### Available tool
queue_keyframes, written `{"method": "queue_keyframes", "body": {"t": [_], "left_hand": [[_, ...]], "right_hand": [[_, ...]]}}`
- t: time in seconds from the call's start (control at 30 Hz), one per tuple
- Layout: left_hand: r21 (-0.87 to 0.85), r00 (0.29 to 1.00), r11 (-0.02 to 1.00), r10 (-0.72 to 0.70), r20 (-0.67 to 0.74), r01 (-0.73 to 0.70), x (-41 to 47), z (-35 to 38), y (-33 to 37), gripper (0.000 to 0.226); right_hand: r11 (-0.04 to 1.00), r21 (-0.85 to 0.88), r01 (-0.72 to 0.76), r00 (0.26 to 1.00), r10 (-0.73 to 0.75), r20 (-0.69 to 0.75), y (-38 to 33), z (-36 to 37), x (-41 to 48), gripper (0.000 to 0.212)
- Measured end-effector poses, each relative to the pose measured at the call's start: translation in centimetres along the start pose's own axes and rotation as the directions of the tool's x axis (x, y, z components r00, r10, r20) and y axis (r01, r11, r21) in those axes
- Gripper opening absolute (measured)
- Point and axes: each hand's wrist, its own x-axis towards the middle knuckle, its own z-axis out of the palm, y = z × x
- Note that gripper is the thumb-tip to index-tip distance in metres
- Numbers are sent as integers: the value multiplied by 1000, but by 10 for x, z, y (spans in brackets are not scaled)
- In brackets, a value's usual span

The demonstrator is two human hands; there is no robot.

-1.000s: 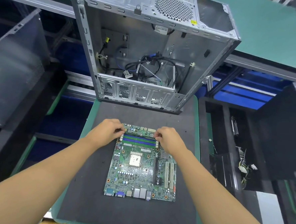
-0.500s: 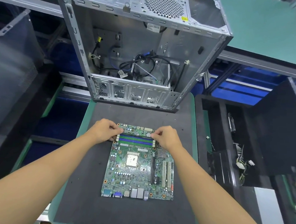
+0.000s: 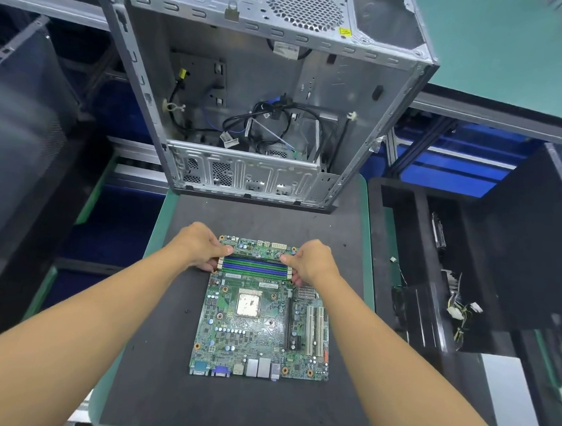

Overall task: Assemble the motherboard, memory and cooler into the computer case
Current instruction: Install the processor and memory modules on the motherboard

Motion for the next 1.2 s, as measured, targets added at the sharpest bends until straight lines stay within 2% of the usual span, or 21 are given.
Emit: {"method": "queue_keyframes", "body": {"t": [0.17, 0.3, 0.47, 0.63, 0.83, 0.97, 1.07, 1.2], "left_hand": [[28, 997, 998, -57, -43, 58, -4, 2, 9, 36], [70, 997, 995, -65, -31, 67, -10, 2, 16, 36], [114, 996, 993, -26, -87, 36, -18, 8, 21, 33], [222, 998, 975, 0, -60, 13, -25, 7, 26, 40], [192, 999, 981, 11, -45, -2, -29, 5, 23, 39], [227, 999, 974, 8, -54, 5, -28, 3, 22, 58], [219, 999, 976, 0, -53, 11, -26, 4, 22, 57], [225, 998, 974, -2, -63, 16, -27, 5, 24, 53]], "right_hand": [[998, -61, -18, 1000, 18, -7, -4, 4, 4, 45], [987, -156, -23, 998, 31, 53, -5, 1, 8, 49], [976, -216, -27, 998, 39, 52, -5, 3, 14, 48], [971, -232, -59, 997, 70, 37, -8, 7, 17, 46], [956, -293, -30, 998, 47, 52, -7, 6, 15, 45], [992, -127, 6, 999, -1, 39, 0, 2, 15, 36], [993, -95, -75, 993, 82, 80, 2, 0, 18, 51], [994, -33, -104, 989, 107, 98, 2, -3, 20, 50]]}}
